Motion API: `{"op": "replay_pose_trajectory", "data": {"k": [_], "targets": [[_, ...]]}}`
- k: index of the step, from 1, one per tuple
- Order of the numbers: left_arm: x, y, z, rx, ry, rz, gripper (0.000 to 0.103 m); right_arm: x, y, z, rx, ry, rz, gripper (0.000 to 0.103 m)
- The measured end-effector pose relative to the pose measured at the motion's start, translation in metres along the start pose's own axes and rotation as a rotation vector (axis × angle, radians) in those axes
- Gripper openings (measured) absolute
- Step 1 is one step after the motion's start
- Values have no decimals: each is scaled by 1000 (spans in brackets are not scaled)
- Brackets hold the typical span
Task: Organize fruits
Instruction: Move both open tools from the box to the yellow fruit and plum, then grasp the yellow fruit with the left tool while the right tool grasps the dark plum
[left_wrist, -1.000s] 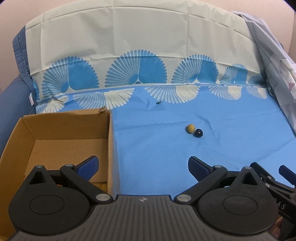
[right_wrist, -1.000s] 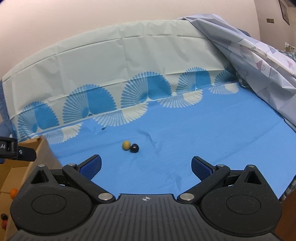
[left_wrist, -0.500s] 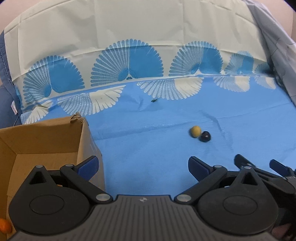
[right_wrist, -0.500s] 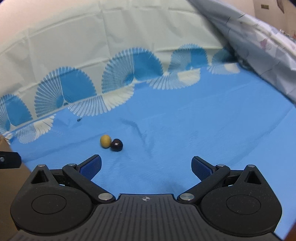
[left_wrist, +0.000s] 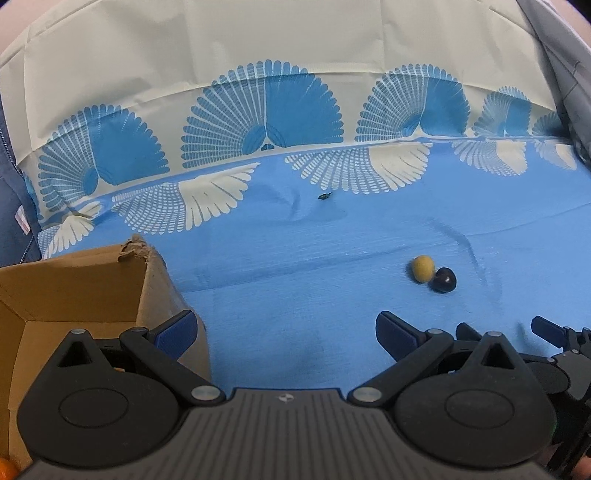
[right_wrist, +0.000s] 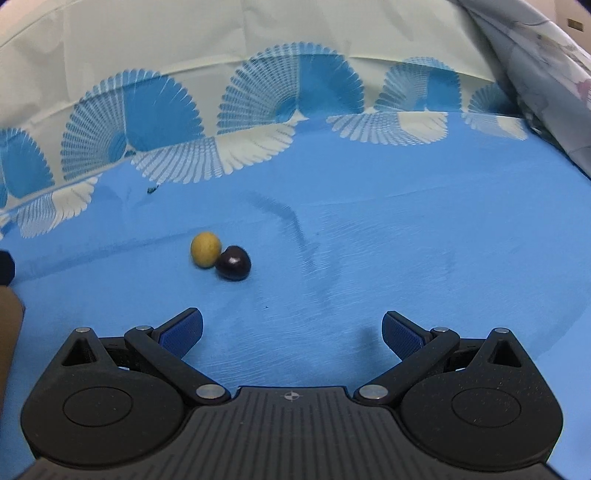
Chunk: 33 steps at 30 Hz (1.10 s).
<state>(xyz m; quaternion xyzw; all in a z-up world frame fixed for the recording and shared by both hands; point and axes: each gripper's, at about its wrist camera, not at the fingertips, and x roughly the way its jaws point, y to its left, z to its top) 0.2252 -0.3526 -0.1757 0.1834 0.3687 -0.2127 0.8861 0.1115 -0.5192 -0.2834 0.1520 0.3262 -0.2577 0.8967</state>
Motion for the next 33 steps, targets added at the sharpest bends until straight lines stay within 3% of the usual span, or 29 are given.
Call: {"op": "replay_pose_trajectory", "data": {"k": [7,23,24,26,27,28,33], "targets": [[16,-2,-1,-4,21,5,103,16,7,-3,-44,16,27,102],[57,-24,8,28,21,-3,103,54,16,16,-130,-70,10,102],[59,-24,9,28,20,-2,103,57,18,18,-133,-73,16,99],[64,-26,11,28,23,4,103,60,21,22,-161,-93,28,79],[66,-27,12,27,25,6,103,59,22,25,-178,-98,69,48],[69,-28,13,23,28,7,103,58,22,26,-188,-94,97,26],[84,-42,22,1,33,-51,103,49,1,28,-197,-99,-21,26]]}}
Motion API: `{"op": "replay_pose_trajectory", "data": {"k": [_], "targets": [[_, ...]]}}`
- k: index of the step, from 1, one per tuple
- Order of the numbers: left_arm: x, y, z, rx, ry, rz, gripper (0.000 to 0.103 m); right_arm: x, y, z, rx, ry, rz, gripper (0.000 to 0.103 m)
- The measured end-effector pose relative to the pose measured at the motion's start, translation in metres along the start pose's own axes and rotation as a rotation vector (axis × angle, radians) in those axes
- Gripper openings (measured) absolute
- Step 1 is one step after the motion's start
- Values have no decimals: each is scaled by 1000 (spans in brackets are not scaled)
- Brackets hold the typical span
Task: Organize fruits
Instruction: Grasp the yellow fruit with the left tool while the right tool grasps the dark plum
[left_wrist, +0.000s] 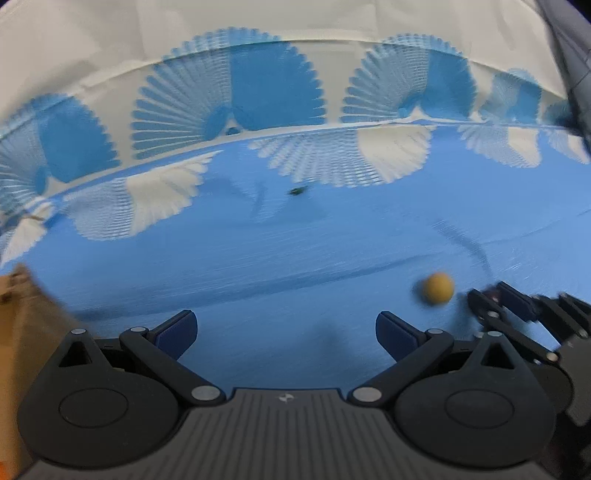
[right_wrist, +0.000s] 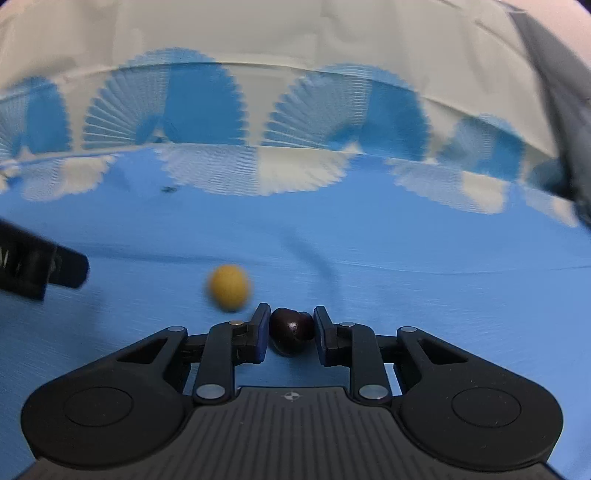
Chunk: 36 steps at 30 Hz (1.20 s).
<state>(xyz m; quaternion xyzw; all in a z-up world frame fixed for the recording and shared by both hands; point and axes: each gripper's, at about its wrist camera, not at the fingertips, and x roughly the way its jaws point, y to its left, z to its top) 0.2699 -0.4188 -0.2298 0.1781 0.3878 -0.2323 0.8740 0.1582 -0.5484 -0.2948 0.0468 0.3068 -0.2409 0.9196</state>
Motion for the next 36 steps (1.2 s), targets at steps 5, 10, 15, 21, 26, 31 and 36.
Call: {"op": "replay_pose_trajectory", "data": {"k": [5,10,15,21,26,31,36], "targets": [[16,-34,10,23,28,-161,103,-10,-59,-9,137,-3,-90,26],[23,-61,1,74,88,-245,103,-20,-77,-15,168,-31,-59,26],[19,-69,-16,105,92,-306,103,-29,-90,-12,204,-75,-96,26],[19,-82,-15,140,51,-296,103,-34,-97,-16,212,-87,-125,26],[30,-77,-10,94,66,-297,99,-33,-96,-16,209,-88,-125,26],[38,-74,-7,70,62,-296,94,-33,-97,-16,215,-89,-121,26],[30,-83,-13,175,13,-276,44,-34,-96,-14,207,-85,-110,26]]}}
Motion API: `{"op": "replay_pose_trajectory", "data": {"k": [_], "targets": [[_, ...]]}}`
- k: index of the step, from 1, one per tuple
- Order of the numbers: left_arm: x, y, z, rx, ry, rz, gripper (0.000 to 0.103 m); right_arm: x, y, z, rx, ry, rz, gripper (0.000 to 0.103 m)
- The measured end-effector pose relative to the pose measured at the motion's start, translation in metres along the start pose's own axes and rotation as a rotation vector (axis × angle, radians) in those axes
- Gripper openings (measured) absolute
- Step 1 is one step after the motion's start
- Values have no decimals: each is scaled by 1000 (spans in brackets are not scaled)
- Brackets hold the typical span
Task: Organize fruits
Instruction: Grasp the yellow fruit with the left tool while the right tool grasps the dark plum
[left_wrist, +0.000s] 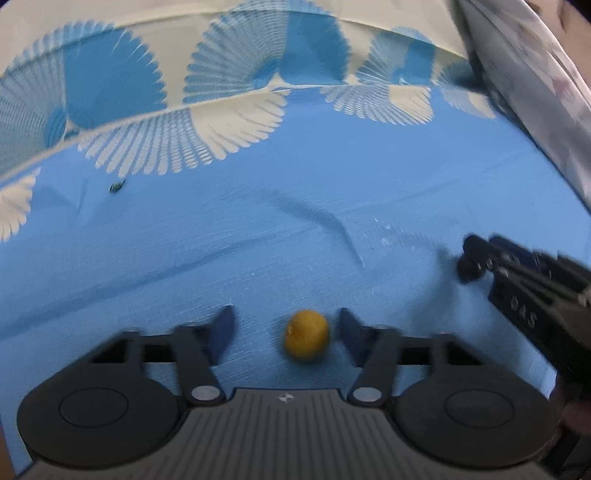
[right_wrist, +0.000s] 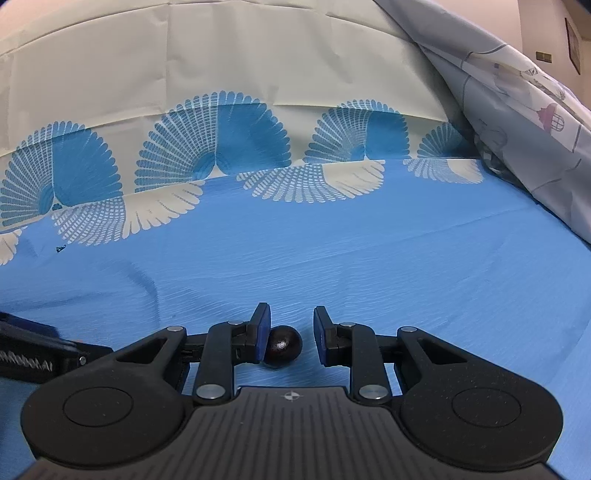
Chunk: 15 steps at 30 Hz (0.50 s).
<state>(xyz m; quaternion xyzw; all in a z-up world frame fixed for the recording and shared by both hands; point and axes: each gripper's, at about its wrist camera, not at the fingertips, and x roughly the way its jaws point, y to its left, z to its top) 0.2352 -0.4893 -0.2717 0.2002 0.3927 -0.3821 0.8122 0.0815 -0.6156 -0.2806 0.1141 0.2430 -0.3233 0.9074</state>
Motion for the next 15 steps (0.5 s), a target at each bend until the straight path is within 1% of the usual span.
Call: {"op": "replay_pose_trajectory", "data": {"k": [2,6,9,13,15], "targets": [[-2,-4,-2,42,8,-10,29,0,1,1,-1,1,0,26],[-7,-9,-5,78,-6,1,29,-1,0,2,0,1,-2,26],[-18,-9,-5,68,-38,12,29,-3,-2,4,29,-8,2,26],[-51,-9,-11,54,-93,40,29,-10,-1,9,60,-39,18,24],[-75,-5,-19,39,-121,49,29,-17,6,11,39,-66,27,24]]}}
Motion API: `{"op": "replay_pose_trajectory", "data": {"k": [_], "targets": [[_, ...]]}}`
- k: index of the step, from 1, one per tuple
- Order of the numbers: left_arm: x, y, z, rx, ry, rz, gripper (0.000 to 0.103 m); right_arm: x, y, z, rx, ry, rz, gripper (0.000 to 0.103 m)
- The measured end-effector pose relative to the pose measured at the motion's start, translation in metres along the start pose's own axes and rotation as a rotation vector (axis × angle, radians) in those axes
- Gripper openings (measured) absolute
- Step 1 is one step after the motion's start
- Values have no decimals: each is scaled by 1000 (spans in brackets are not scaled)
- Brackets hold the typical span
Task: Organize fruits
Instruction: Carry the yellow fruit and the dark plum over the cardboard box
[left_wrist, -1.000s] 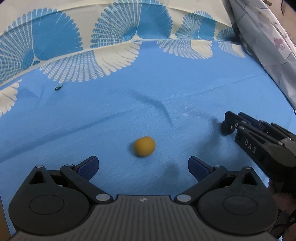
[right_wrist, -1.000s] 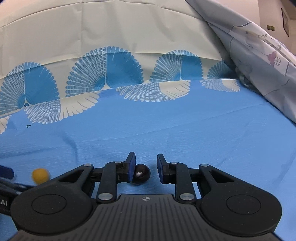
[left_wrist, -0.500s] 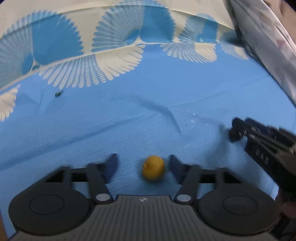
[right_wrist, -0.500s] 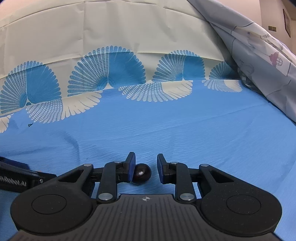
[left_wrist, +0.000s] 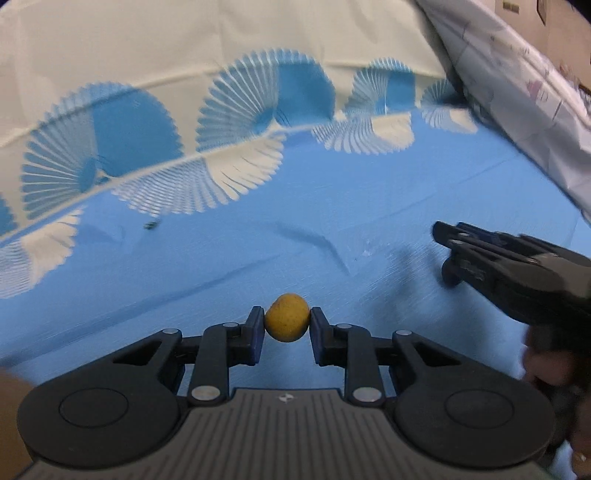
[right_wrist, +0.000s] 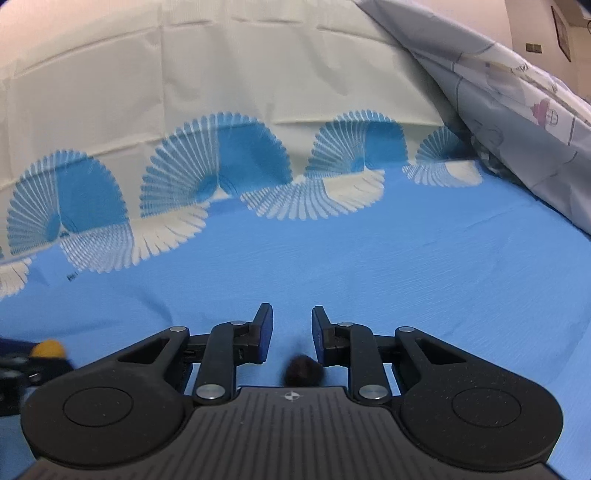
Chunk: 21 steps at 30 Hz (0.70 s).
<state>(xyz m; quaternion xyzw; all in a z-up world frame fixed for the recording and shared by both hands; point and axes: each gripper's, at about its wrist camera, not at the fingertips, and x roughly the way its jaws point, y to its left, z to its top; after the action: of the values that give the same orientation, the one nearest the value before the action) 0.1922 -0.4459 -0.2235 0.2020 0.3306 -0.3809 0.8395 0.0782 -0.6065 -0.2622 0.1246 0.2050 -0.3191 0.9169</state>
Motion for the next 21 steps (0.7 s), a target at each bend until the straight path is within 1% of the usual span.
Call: {"op": "replay_pose_trajectory", "data": {"k": [1,3,5,6,7,9,12,13,15,18,21], "targets": [[-11,2,-2,-4,-6,5,29,-2,3,0,-19,-4,1,24],[-32,9,-10,-20,-3,2,29,-7,8,-3,-48,1,-25,24],[-45,13,-17,-27,9,-2,29,-12,10,-6,-72,7,-85,27],[-49,14,-20,-29,17,-1,29,-13,10,-8,-85,7,-112,38],[-50,16,-23,-33,27,2,29,-12,9,-11,-98,10,-115,46],[-53,20,-29,-49,46,10,29,-6,7,-18,-109,43,-112,44],[-60,27,-33,-80,57,9,29,13,2,-24,-99,118,-106,44],[-63,29,-34,-82,55,11,29,13,1,-22,-85,112,-94,40],[-71,32,-35,-85,47,19,29,13,1,-22,-76,113,-72,28],[-85,37,-32,-111,39,19,29,3,4,-20,-73,93,-87,28],[-114,45,-27,-146,7,17,29,-30,8,-3,-33,32,-67,28]]}}
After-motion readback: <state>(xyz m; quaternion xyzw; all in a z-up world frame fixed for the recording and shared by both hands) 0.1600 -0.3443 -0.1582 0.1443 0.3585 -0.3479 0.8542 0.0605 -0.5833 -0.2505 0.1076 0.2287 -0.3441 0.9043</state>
